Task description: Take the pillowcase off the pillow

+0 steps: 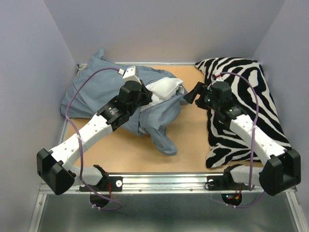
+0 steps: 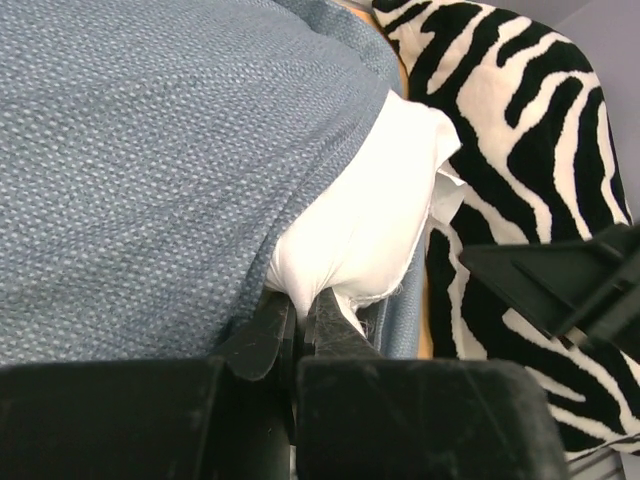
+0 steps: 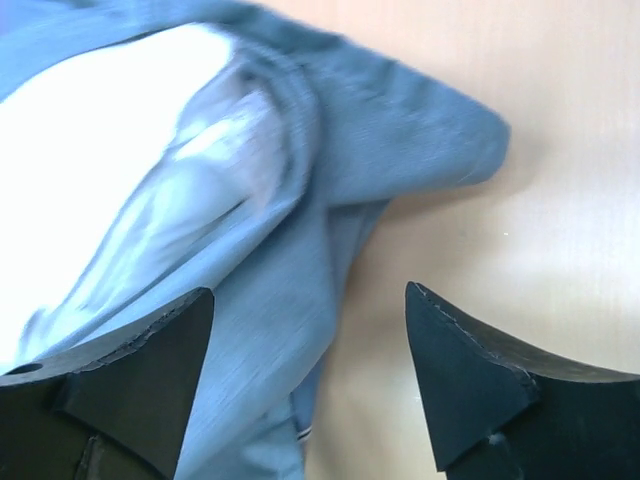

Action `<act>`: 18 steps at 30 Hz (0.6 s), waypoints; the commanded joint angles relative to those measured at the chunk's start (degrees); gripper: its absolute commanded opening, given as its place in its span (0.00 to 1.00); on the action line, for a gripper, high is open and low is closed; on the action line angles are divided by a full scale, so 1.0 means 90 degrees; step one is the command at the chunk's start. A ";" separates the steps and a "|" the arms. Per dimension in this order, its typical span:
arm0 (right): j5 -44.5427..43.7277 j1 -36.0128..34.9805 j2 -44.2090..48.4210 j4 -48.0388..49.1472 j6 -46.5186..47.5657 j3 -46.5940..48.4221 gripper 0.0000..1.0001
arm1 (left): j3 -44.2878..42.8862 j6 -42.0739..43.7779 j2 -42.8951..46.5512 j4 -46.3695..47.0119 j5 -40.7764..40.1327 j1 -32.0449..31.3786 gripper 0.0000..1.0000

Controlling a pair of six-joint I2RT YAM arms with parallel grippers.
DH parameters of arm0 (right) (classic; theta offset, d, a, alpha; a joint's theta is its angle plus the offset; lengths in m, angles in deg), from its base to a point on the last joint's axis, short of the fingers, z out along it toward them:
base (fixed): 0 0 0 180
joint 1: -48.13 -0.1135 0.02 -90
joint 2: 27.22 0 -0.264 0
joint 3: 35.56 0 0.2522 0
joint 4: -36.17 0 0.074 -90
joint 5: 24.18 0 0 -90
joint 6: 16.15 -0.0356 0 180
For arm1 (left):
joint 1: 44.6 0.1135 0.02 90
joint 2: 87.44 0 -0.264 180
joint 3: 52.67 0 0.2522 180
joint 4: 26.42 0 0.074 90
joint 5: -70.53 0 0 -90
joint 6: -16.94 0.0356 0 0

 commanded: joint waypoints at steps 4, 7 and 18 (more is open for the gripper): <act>-0.0146 -0.1259 0.0657 -0.0484 0.0130 0.0484 0.86 | -0.0855 -0.0145 -0.0411 0.1340 -0.0352 -0.0084 0.00; -0.0480 -0.1914 0.0569 -0.0485 0.0101 0.0582 0.87 | -0.1041 -0.0145 -0.0665 0.1428 -0.0343 -0.0094 0.00; -0.1349 -0.2825 0.0471 -0.0466 -0.0211 0.0340 0.49 | -0.1657 0.0002 -0.1378 0.1457 -0.0421 -0.0075 0.00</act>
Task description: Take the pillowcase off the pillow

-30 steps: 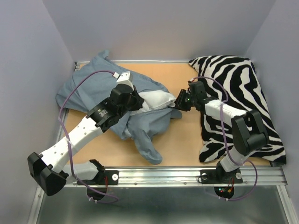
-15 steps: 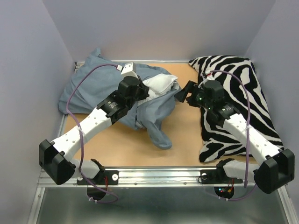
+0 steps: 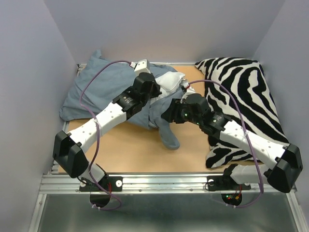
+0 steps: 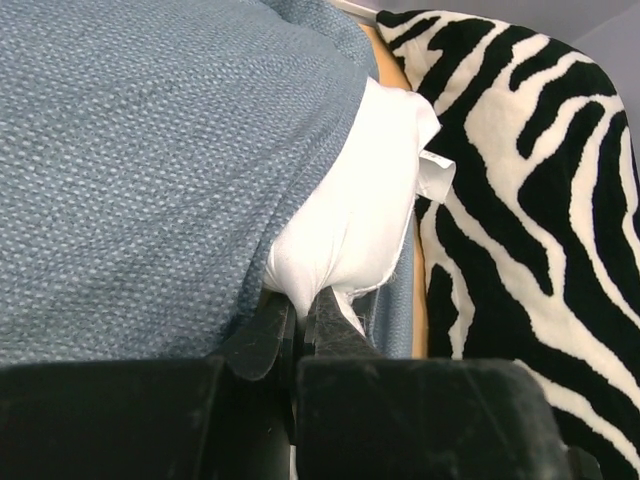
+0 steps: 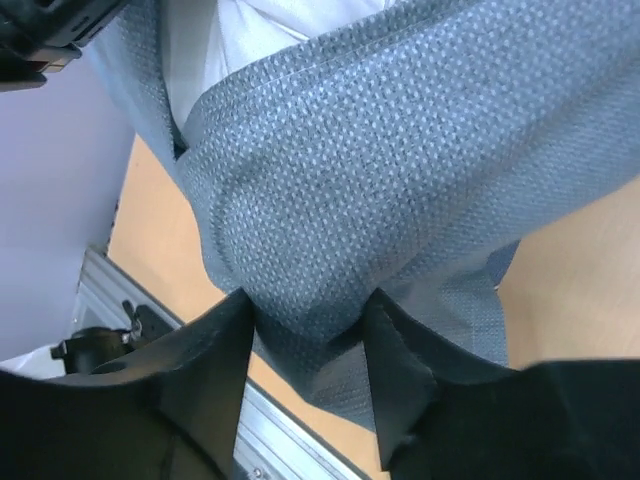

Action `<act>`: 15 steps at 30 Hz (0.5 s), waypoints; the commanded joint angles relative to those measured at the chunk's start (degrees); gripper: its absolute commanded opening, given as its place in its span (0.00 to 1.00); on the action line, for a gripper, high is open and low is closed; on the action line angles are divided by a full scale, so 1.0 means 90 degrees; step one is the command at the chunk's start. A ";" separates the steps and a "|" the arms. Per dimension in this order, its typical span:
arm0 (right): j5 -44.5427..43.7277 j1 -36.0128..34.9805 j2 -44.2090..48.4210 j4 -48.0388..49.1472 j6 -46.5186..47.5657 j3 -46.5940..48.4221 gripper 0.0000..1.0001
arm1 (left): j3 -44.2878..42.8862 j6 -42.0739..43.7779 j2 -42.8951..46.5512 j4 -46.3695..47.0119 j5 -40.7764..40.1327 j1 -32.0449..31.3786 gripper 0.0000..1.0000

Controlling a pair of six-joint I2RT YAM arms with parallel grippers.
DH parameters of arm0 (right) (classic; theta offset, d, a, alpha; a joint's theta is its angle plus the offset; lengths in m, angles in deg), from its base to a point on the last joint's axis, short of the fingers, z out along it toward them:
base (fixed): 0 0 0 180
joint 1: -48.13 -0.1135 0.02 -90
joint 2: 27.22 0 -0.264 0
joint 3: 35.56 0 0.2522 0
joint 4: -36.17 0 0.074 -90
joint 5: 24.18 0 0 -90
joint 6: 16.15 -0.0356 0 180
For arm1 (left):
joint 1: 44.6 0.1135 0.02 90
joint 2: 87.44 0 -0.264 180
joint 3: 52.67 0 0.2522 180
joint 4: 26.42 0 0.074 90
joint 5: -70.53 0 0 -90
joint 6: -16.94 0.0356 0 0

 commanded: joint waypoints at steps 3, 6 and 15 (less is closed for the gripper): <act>-0.0534 -0.0018 0.0496 0.0020 -0.0182 -0.0442 0.24 | -0.0983 0.0104 -0.0050 0.1057 -0.0180 0.0006 0.00; -0.0524 -0.0018 0.0817 0.0030 -0.0416 -0.0940 0.14 | -0.1401 0.0211 -0.0167 0.0911 -0.0190 0.0064 0.00; -0.0690 -0.0028 0.1610 0.0030 -0.0690 -0.2122 0.25 | -0.2243 0.0475 -0.0519 0.0539 -0.0093 0.0386 0.00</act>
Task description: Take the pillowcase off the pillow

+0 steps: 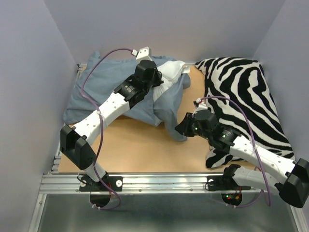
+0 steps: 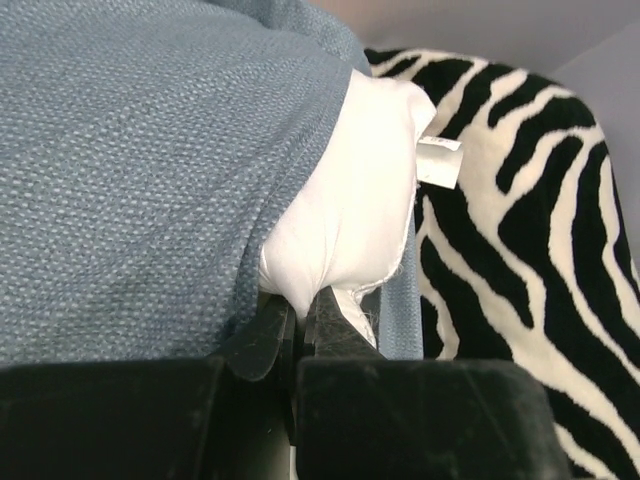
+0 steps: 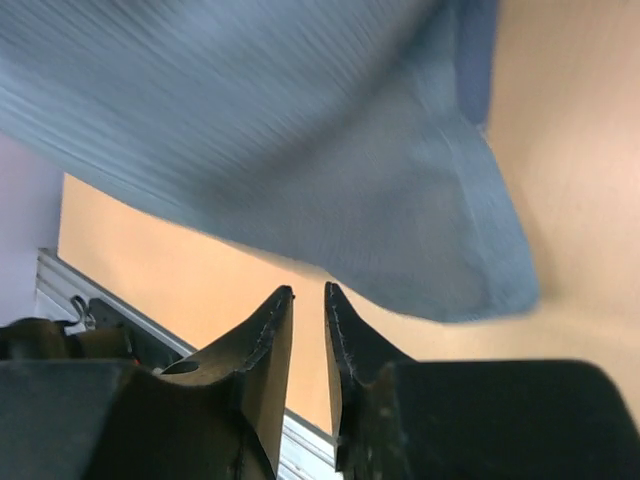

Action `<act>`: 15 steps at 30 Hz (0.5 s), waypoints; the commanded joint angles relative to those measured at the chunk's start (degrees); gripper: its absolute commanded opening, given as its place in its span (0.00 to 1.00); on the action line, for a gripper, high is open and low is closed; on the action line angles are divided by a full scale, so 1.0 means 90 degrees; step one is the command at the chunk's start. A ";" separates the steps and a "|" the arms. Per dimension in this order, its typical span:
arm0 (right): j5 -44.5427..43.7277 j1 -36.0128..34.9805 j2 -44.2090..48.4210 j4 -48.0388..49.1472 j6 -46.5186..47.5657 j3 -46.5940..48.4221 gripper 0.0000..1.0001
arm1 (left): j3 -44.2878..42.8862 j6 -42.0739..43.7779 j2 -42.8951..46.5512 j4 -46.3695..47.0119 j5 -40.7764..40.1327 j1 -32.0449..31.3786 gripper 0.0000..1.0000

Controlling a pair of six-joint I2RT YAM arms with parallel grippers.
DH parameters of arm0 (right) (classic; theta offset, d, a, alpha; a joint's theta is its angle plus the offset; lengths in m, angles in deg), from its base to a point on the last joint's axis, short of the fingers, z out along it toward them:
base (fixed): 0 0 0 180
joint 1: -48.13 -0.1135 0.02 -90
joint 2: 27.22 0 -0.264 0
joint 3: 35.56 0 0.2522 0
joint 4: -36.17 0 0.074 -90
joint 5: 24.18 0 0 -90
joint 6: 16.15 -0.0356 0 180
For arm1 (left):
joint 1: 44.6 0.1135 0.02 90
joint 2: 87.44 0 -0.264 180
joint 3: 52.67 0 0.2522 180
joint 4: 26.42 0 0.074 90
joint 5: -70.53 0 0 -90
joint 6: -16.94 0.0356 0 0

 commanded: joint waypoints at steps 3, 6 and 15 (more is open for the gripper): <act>-0.0338 -0.0042 0.0046 -0.0152 -0.0192 -0.0467 0.20 | -0.1010 0.0230 0.0180 0.0973 -0.0107 0.0222 0.00; -0.0466 -0.0042 -0.0334 -0.0133 -0.0261 -0.0341 0.16 | -0.1049 0.0230 0.0229 0.0954 -0.0039 0.0222 0.00; -0.0485 -0.0042 0.0513 -0.0103 0.0773 0.0420 0.73 | -0.1264 0.0357 -0.0044 0.0700 0.0157 0.0270 0.00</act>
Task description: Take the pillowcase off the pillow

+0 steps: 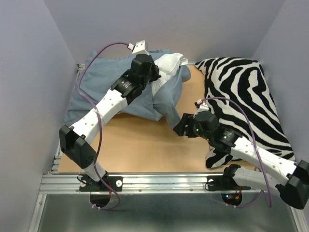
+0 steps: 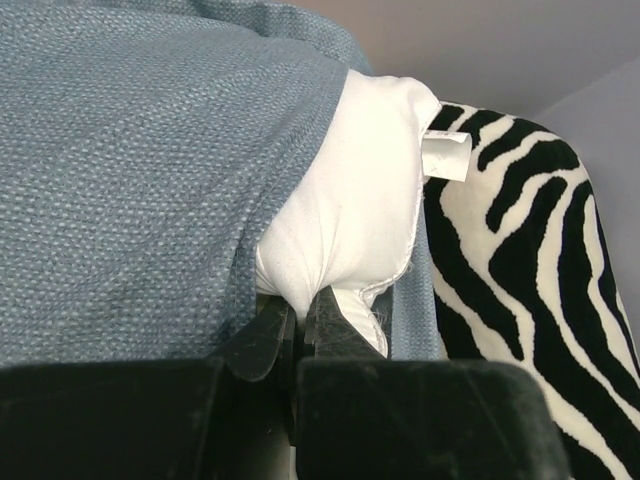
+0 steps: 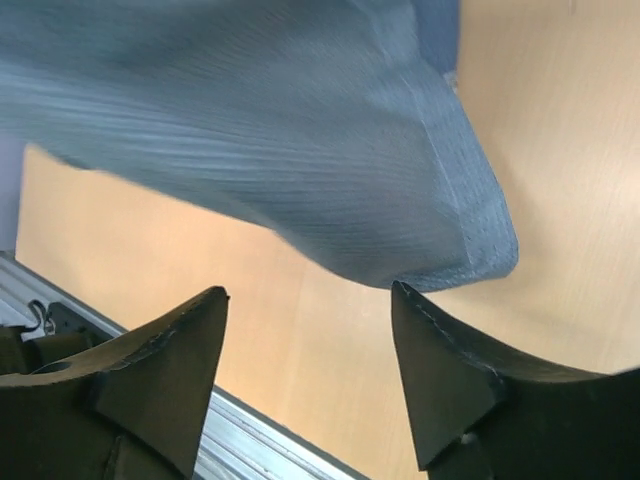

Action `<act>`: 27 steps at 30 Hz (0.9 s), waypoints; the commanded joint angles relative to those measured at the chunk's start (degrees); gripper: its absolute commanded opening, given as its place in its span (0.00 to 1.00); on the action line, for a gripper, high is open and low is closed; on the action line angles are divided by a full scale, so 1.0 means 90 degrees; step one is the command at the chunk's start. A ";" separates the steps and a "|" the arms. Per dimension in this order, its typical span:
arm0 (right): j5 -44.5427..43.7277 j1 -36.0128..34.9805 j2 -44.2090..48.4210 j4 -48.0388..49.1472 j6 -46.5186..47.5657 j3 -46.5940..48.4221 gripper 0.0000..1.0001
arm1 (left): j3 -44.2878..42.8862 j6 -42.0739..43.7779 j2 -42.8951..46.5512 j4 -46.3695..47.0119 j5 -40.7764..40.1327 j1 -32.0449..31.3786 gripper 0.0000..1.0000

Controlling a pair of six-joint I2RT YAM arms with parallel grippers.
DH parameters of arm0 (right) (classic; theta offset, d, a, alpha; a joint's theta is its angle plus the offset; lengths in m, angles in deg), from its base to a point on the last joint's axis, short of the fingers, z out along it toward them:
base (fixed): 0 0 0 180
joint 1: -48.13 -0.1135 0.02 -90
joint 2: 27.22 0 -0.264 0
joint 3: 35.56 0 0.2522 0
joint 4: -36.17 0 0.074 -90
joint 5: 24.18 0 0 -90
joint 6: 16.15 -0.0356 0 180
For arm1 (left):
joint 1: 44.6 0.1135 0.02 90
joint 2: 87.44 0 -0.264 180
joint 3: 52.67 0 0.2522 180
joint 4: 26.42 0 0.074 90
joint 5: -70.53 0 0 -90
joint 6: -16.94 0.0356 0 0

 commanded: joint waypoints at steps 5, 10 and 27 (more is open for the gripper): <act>-0.0137 -0.0028 0.0185 0.0380 0.1394 0.1307 0.81 | -0.0779 0.0151 -0.0021 0.0816 0.0221 -0.0009 0.00; -0.0635 -0.0028 -0.0732 0.0683 0.1873 0.1990 0.85 | -0.0818 0.0063 -0.0069 0.0797 0.0348 -0.0009 0.00; -0.1739 -0.0018 -0.0501 0.0938 0.1025 0.0948 0.05 | -0.1647 0.0082 -0.0245 0.0592 0.0485 0.0157 0.00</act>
